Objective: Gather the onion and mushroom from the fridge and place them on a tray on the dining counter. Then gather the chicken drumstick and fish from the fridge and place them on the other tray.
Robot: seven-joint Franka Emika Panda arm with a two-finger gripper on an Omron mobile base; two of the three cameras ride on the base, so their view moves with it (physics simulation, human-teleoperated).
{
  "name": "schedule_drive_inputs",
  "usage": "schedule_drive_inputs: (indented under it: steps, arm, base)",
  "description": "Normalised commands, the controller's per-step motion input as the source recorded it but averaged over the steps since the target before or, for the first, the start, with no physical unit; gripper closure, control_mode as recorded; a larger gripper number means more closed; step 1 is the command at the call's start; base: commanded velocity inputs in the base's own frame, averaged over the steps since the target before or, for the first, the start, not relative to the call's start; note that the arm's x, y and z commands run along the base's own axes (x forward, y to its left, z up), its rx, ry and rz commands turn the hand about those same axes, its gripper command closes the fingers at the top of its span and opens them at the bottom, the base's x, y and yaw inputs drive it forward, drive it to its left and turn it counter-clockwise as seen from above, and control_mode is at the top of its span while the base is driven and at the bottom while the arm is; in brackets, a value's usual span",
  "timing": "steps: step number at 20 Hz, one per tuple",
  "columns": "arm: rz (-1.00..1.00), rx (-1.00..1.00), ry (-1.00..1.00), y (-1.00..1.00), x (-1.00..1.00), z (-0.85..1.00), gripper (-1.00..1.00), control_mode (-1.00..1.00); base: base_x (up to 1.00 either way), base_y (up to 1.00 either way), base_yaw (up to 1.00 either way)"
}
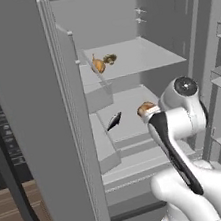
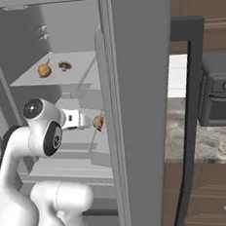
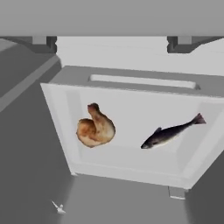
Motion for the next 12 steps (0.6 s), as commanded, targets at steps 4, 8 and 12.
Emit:
schedule_drive_inputs:
  steps: [4, 8, 12]
  arm:
    - [-0.08, 0.0, 0.06, -0.01, 0.63, -0.27, -1.0, -1.0]
    - [-0.1, 0.02, 0.05, -0.15, 0.47, -0.21, -1.0, -1.0]
    - [-0.07, 0.02, 0.09, -0.24, 0.3, -0.2, -1.0, -1.0]
  base:
    - [0.0, 0.0, 0.0]
    - [0.0, 0.0, 0.0]
    - [0.0, 0.0, 0.0]
